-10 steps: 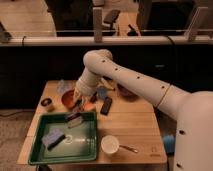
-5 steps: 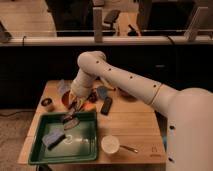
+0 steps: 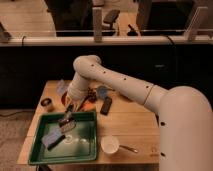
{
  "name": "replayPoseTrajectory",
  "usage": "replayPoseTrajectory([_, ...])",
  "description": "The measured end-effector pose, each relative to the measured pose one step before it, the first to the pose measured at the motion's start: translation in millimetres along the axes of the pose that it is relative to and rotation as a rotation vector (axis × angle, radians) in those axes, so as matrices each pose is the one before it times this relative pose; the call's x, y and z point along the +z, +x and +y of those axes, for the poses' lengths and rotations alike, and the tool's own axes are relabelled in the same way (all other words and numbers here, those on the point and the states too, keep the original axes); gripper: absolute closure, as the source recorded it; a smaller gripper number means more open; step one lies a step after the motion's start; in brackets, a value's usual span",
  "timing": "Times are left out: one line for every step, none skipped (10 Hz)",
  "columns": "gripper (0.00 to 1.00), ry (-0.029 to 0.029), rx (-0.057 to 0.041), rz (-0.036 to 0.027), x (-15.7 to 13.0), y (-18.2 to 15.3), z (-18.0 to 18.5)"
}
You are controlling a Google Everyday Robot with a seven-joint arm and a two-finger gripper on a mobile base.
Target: Place brush in tray
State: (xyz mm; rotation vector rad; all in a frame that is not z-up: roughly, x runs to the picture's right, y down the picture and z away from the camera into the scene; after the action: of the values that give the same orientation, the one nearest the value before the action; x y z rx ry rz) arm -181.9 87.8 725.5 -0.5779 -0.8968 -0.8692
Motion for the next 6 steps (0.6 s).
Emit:
replayPoseTrajectory([0.97, -0.00352, 0.00186, -0.00487, 4.05, 1.1, 0.03])
replayPoseTrajectory([0.97, -0.00149, 0.00294, -0.00338, 4.32, 0.89, -1.0])
replayPoseTrajectory([0.97, -0.00443, 0.00304, -0.00442, 5.25, 0.15, -1.91])
replayPoseTrajectory([0.97, -0.00406, 0.00201, -0.0054, 5.53, -0.29, -2.49])
replayPoseTrajectory([0.97, -0.00262, 0.00272, -0.0041, 2.39, 0.36, -0.83])
replayPoseTrajectory([0.97, -0.00391, 0.00468, -0.00585, 2.76, 1.87, -0.56])
